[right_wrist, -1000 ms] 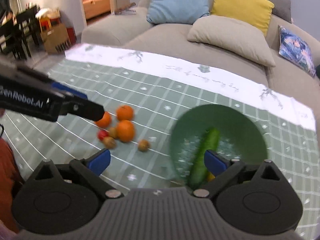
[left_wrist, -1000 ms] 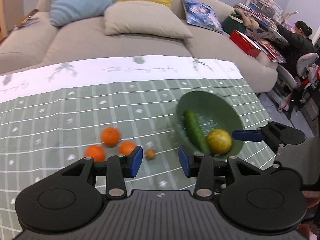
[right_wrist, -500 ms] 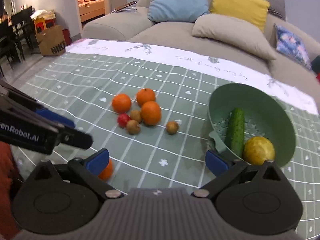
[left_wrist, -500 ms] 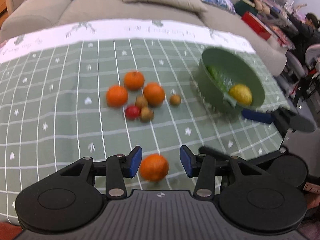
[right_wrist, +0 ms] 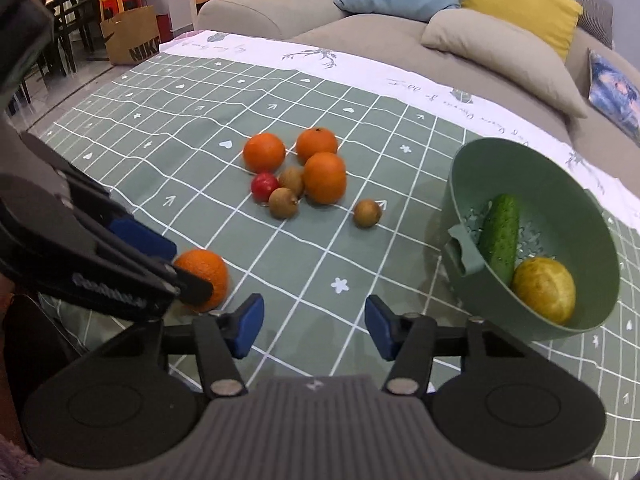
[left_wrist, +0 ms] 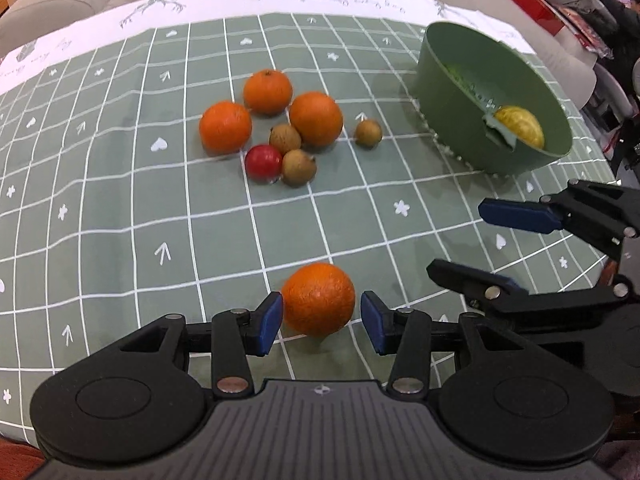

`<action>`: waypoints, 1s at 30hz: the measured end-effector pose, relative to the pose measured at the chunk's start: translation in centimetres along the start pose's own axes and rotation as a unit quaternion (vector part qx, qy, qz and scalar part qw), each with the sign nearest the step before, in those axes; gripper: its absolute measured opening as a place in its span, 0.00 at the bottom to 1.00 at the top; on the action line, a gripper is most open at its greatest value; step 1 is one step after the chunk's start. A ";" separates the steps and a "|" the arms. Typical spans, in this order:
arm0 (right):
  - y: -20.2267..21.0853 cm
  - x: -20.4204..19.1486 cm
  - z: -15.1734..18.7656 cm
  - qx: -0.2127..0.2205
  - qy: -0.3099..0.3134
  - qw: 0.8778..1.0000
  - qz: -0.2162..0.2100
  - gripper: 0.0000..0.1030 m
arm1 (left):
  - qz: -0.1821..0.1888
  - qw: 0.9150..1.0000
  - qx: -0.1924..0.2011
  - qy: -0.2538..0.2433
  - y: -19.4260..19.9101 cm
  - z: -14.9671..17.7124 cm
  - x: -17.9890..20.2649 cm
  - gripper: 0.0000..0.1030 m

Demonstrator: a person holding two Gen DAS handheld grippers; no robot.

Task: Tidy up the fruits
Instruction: 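Grasp a mandarin with the left tool while the right tool grasps another mandarin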

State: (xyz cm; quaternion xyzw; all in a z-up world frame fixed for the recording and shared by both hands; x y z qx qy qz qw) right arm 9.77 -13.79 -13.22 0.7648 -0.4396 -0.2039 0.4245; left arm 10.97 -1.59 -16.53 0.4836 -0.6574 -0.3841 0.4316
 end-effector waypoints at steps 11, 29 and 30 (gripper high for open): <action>-1.8 0.0 -0.6 -0.012 0.002 1.000 -0.027 0.38 | -0.002 0.999 -0.021 0.024 -1.2 -0.2 -1.1 0.48; -6.9 2.5 -8.3 0.030 0.019 0.999 -0.019 0.35 | -0.011 0.994 0.030 0.102 0.3 -5.4 -5.7 0.45; -7.3 2.8 -8.8 0.031 0.011 0.999 -0.022 0.35 | -0.010 0.994 0.031 0.106 0.3 -5.7 -5.8 0.45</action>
Point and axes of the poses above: each gripper's, at about its wrist camera, not at the fingertips, and y roughly against the way its jaws point, x to its right, z to its underside, the point moved 6 cm from there along -y, roughly the way its jaws point, and after that the axes turned 5 degrees about y, right-handed, at the moved point
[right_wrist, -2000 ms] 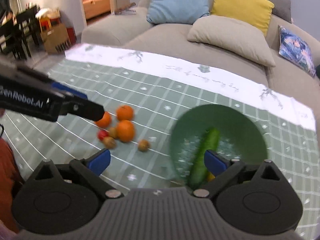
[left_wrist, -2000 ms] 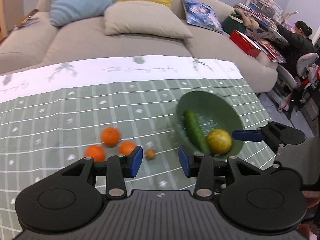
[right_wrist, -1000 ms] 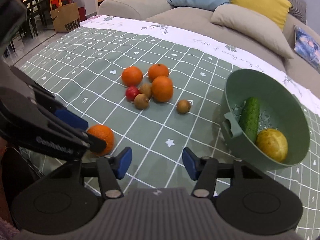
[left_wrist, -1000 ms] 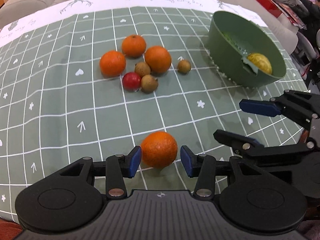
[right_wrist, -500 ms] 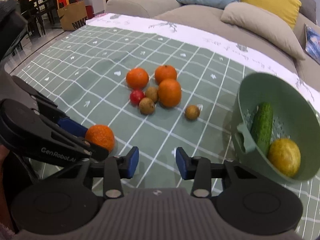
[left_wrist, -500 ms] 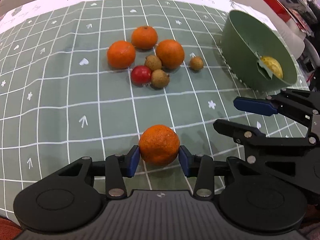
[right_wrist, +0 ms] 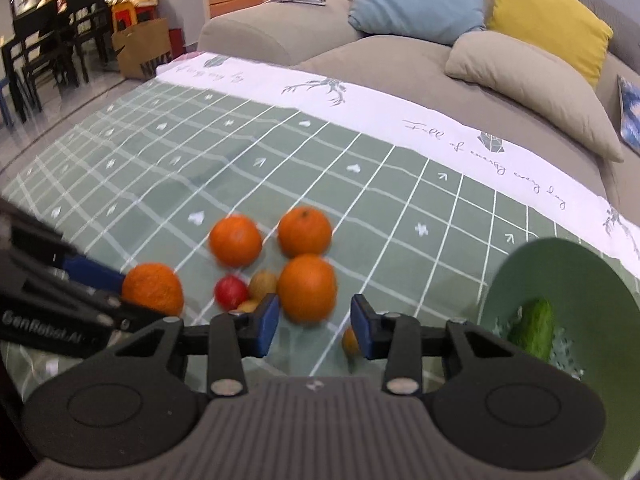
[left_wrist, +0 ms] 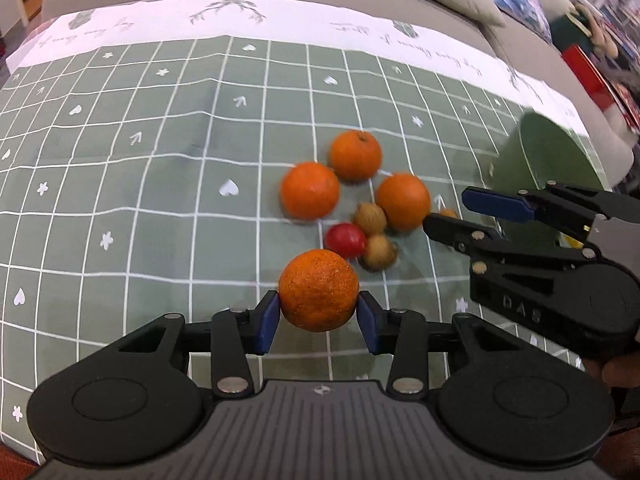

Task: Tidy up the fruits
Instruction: 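Grasp a mandarin with the left tool while the right tool grasps another mandarin, then carry both mandarins into the green colander and release them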

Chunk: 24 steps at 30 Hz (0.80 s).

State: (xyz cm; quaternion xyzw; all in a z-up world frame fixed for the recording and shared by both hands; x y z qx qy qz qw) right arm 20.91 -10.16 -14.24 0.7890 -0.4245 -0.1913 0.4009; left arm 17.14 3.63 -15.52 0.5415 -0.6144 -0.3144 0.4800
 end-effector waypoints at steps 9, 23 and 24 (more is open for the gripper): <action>-2.9 0.5 -1.2 -0.018 -0.040 0.999 -0.019 0.37 | 0.001 1.000 0.004 0.002 -0.2 -1.2 -0.3 0.45; -3.5 0.9 -0.7 -0.032 -0.084 0.995 -0.045 0.34 | -0.004 1.000 0.015 0.000 1.3 -1.5 0.0 0.45; -3.1 0.9 -0.8 -0.029 -0.083 0.995 -0.045 0.34 | -0.004 1.000 0.017 -0.001 1.5 -1.5 0.1 0.45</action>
Point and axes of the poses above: each gripper's, at about its wrist camera, not at the fingertips, and y roughly against the way its jaws point, x to its right, z to its underside, the point moved 6 cm from there along -y, roughly the way its jaws point, and after that the axes turned 5 degrees about y, right-handed, at the moved point
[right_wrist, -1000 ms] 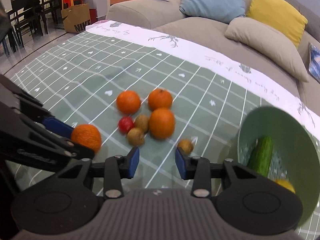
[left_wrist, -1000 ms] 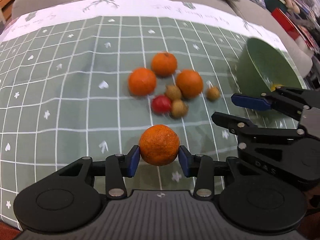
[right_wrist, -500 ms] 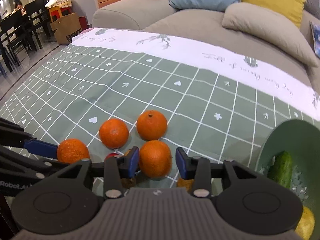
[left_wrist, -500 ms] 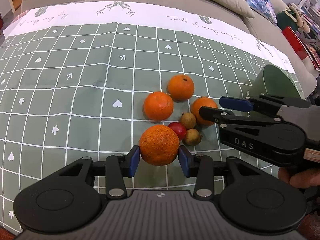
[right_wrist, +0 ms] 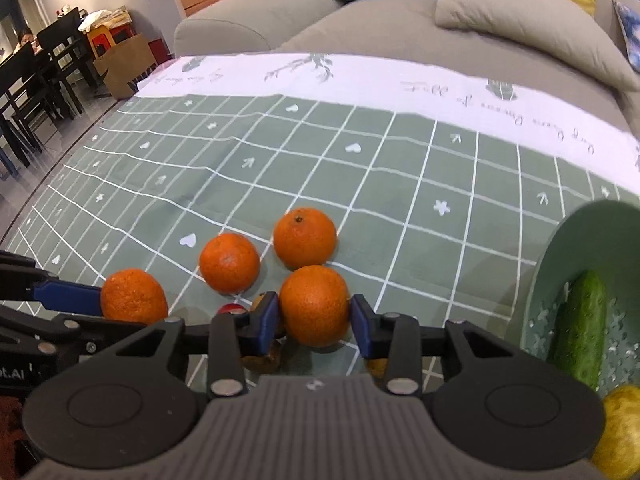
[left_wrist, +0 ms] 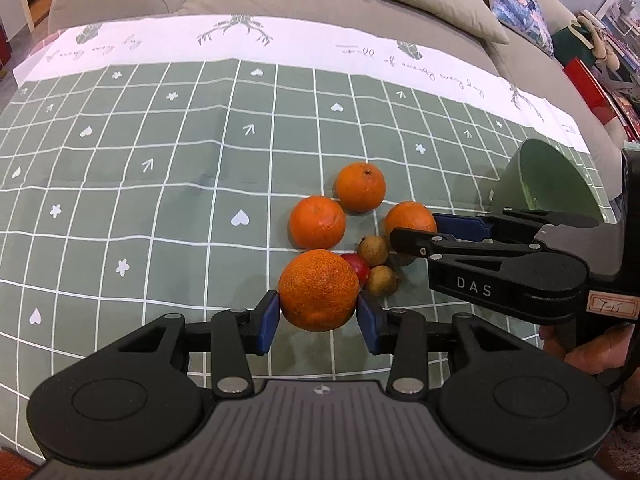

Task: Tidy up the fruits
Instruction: 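Carry both mandarins into the green colander and release them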

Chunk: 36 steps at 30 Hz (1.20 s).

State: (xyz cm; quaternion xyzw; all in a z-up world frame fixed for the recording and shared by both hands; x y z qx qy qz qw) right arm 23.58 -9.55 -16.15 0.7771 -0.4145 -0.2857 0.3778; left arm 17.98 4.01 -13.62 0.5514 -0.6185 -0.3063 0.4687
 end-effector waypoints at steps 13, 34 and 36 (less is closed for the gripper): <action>8.6 1.5 1.1 0.044 0.018 0.999 0.002 0.34 | 0.049 0.998 0.026 -0.023 3.3 -0.6 5.4 0.45; 13.8 13.4 5.4 0.043 0.018 0.994 0.094 0.34 | 0.101 0.990 -0.019 -0.095 -1.4 -3.8 19.5 0.45; 13.1 14.4 5.0 0.040 0.016 0.994 0.098 0.34 | 0.090 0.990 -0.027 -0.103 -2.4 -4.2 20.2 0.45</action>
Point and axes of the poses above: each gripper's, at about its wrist camera, not at the fingertips, and y roughly against the way its jaws point, x to its right, z to its underside, the point moved 6 cm from there along -y, roughly the way its jaws point, and after that the axes turned 5 degrees about y, right-handed, at the moved point
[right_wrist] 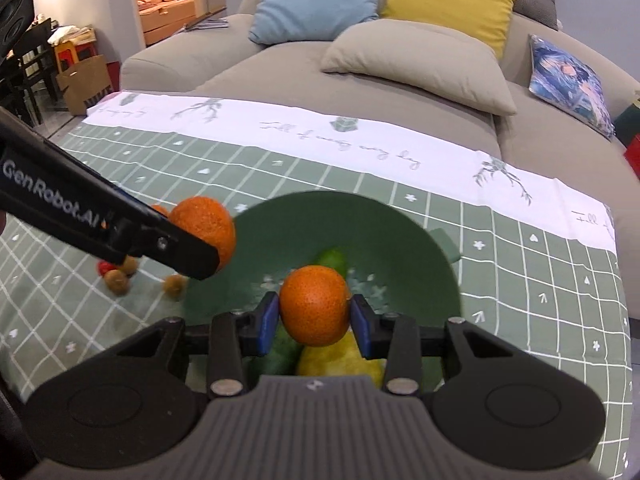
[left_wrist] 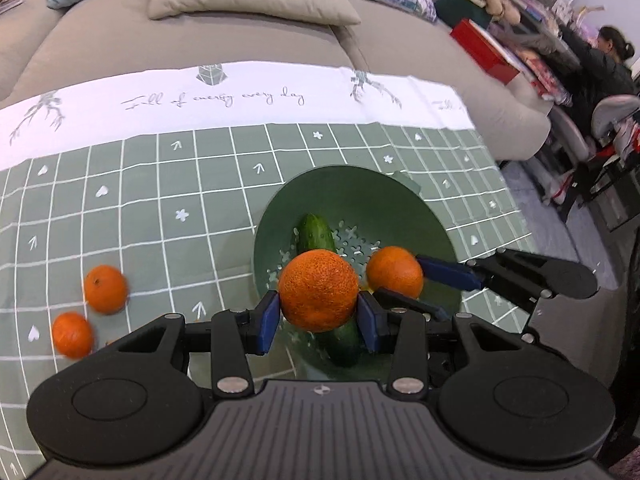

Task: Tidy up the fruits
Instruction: 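Carry both mandarins into the green colander and release them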

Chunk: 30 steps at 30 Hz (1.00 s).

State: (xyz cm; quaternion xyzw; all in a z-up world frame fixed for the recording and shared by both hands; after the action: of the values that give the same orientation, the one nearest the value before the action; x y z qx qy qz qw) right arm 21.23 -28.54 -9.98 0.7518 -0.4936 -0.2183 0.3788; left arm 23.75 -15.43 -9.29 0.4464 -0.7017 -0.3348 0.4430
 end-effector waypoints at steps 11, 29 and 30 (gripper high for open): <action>-4.7 2.6 -0.5 -0.031 0.017 0.999 0.003 0.34 | -0.036 0.998 -0.058 -0.010 -5.3 -1.4 0.4 0.45; -7.8 2.8 0.6 -0.063 0.027 0.998 -0.015 0.37 | -0.053 0.995 -0.083 -0.012 -8.1 -1.7 0.0 0.47; -7.6 2.8 0.5 -0.062 0.028 0.998 -0.014 0.36 | -0.054 0.995 -0.082 -0.012 -8.1 -1.7 0.0 0.51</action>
State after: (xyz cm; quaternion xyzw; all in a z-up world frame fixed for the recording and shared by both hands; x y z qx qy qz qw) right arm 26.43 -29.53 -16.14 0.7399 -0.4576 -0.2322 0.4350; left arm 28.00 -18.60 -15.60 0.4421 -0.6519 -0.4198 0.4509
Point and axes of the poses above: each gripper's, at about its wrist camera, not at the fingertips, and y roughly against the way its jaws point, x to its right, z to its underside, the point moved 6 cm from there along -y, roughly the way its jaws point, and after that the axes turned 5 degrees about y, right-handed, at the moved point
